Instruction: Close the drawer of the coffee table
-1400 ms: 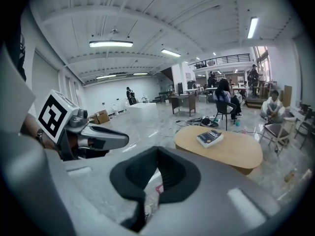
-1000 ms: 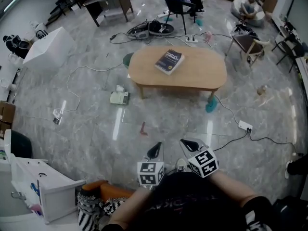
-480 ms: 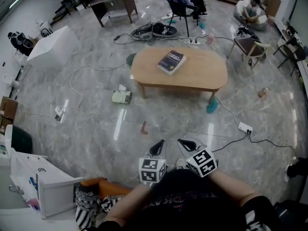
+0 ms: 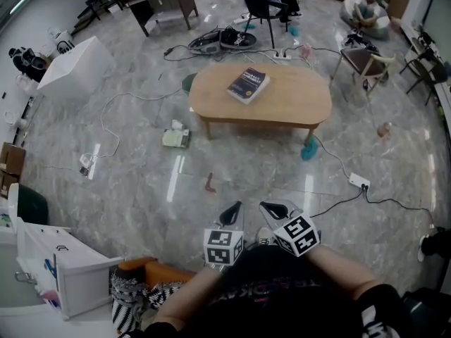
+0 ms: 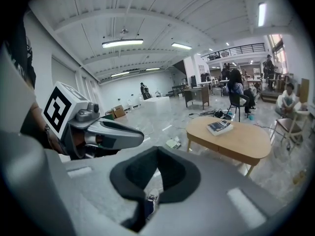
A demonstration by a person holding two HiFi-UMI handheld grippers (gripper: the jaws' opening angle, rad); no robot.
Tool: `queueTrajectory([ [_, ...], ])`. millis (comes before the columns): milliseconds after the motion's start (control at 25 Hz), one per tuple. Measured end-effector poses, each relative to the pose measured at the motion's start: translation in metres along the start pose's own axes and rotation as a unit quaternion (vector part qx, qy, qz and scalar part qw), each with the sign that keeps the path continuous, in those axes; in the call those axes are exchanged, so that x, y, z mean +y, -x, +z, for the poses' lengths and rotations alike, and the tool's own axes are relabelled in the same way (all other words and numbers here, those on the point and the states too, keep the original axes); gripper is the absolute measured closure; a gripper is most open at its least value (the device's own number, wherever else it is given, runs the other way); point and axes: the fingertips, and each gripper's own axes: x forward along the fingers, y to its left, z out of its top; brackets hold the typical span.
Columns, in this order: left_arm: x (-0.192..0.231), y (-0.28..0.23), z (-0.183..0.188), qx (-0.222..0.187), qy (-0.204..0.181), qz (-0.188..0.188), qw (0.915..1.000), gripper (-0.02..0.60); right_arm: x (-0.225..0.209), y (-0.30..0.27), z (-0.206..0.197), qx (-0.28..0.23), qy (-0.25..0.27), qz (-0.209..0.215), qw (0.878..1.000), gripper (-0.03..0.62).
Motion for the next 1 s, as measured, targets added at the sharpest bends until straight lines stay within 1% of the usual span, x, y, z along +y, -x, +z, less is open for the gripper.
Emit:
queueTrajectory([
  [560,-0.016,-0.011,-0.003,0.006,-0.015,-0.017,0.9997,0.576,-0.012,0.010,-0.012,0.000,-0.013,-0.015,1.000,0.592],
  [1000,-0.012,-0.006,-0.007,0.006,-0.006,-0.012,0.9999,0.575,-0.004,0.006,-0.010,0.003,-0.003,-0.005,1.000,0.592],
])
